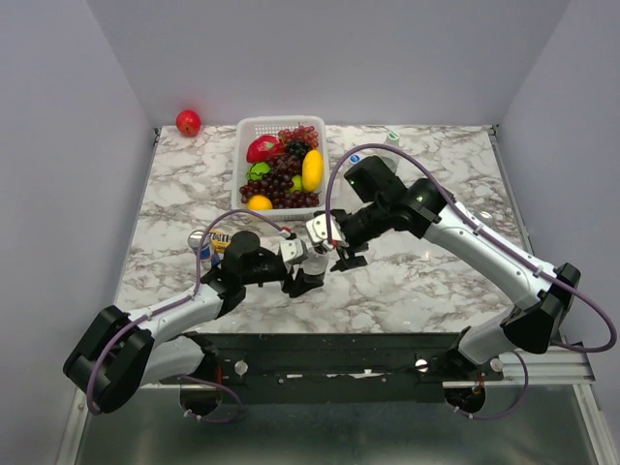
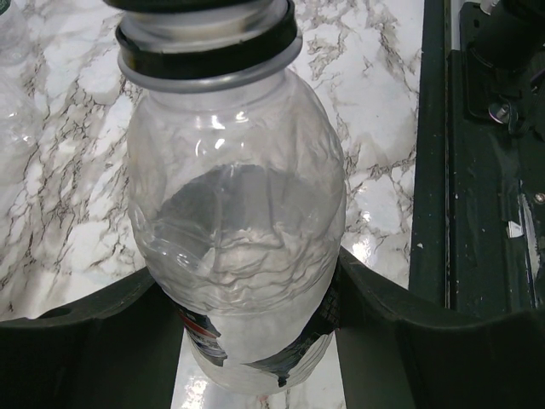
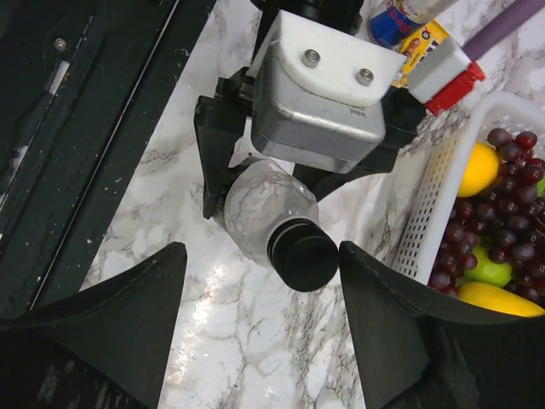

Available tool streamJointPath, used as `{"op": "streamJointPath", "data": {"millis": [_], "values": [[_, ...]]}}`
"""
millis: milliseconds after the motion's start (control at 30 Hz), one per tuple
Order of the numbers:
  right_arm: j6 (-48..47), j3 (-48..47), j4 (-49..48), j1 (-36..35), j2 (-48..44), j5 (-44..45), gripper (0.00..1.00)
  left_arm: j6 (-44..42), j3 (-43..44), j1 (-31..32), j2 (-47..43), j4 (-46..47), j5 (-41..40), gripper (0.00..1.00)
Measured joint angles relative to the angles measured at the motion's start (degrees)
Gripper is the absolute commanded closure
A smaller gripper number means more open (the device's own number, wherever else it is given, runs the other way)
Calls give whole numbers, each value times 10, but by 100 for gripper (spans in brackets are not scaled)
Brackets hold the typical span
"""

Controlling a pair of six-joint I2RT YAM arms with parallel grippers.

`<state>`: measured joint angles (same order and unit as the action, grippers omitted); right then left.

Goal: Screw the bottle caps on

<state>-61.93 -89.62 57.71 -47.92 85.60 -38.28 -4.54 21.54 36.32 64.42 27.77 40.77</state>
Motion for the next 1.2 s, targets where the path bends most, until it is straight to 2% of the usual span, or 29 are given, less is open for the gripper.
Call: {"op": "streamJointPath", "data": {"millis": [1200], "values": [[-15,17,-46,-5,0,68,20,29,22,-24,26,31,5,100]]}}
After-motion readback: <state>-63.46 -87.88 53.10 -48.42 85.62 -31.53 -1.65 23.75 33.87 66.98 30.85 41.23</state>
